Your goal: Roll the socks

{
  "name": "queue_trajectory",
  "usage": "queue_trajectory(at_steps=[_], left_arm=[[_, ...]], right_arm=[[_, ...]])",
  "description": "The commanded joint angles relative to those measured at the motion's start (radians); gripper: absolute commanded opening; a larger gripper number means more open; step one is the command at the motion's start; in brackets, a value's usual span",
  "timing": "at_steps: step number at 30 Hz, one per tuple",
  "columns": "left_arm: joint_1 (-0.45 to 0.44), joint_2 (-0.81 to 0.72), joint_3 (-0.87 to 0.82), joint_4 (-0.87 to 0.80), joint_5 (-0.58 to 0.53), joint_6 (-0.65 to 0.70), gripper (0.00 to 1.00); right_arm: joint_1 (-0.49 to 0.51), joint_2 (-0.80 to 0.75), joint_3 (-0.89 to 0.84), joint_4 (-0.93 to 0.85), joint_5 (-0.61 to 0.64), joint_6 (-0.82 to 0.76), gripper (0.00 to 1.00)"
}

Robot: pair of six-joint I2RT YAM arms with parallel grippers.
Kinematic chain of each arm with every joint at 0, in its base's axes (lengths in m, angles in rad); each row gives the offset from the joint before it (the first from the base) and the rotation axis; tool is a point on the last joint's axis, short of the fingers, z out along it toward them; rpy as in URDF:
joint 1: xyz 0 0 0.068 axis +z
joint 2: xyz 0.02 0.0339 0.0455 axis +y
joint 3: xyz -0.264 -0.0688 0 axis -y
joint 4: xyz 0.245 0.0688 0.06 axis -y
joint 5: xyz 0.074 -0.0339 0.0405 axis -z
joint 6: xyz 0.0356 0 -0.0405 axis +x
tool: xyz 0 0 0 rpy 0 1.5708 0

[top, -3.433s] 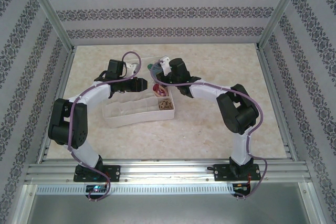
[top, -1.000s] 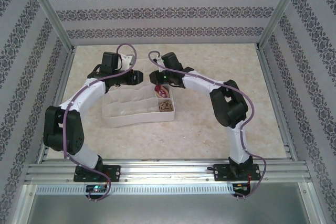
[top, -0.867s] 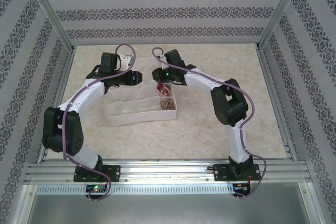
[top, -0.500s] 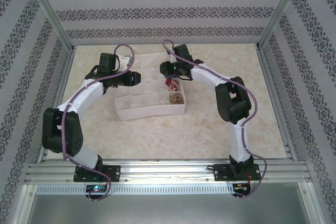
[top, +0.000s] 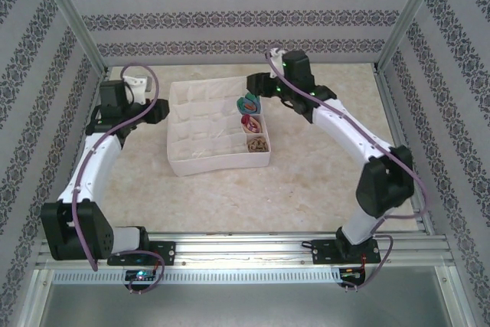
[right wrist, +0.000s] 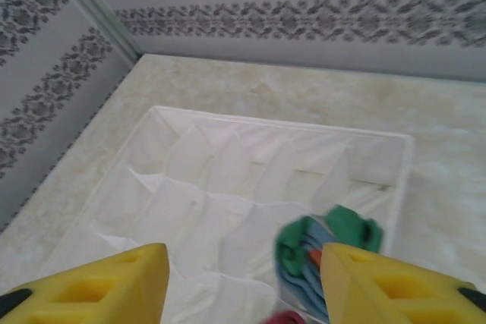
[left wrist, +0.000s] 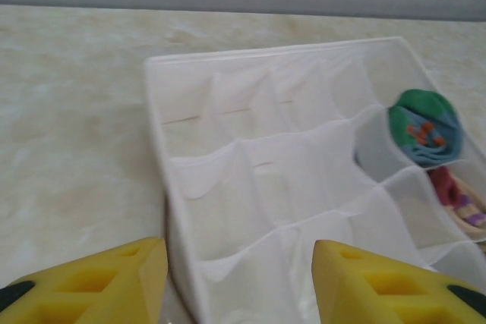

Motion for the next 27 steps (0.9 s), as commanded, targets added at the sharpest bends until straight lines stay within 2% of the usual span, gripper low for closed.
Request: queue_trajectory(at_steps=[1,6,9,10,14,15,19,21,23,27], left_arm=[[0.038,-0.073,-0.103,0.098,-0.083,0.056,0.58],[0.067,-0.186,-0.314,0.323,-0.278,0.076,0.74],[0.081,-0.224,-0.424,0.461,-0.36,0.093,0.89],[0.088,-0.221,-0.45,0.498,-0.373,0.083,0.99],[0.121,-0.169,-0.47,0.541,-0.359,0.049,1.0],[0.123,-0.153,-0.471,0.548,-0.346,0.061,1.0],[0.126,-0.094,-0.506,0.581,-0.299,0.085,1.0],[0.126,-0.085,-0.503,0.543,-0.276,0.079,1.0],[0.126,-0.079,-0.488,0.505,-0.224,0.079,1.0],[0.126,-0.066,-0.499,0.514,-0.164,-0.058,1.0]], right_arm=[[-0.023,-0.078,-0.132,0.003,0.109,-0.055,0.6],[-0.06,-0.24,-0.338,0.035,0.279,-0.074,0.69],[-0.098,-0.329,-0.469,0.077,0.368,-0.064,0.74],[-0.12,-0.355,-0.514,0.095,0.378,-0.052,0.77],[-0.201,-0.431,-0.656,0.144,0.399,-0.023,0.82],[-0.215,-0.45,-0.696,0.169,0.408,-0.041,0.97],[-0.241,-0.501,-0.832,0.262,0.548,-0.097,0.98],[-0.259,-0.515,-0.883,0.314,0.564,-0.114,0.98],[-0.294,-0.53,-0.895,0.308,0.529,-0.109,0.98],[-0.304,-0.531,-0.934,0.386,0.524,-0.15,0.98]])
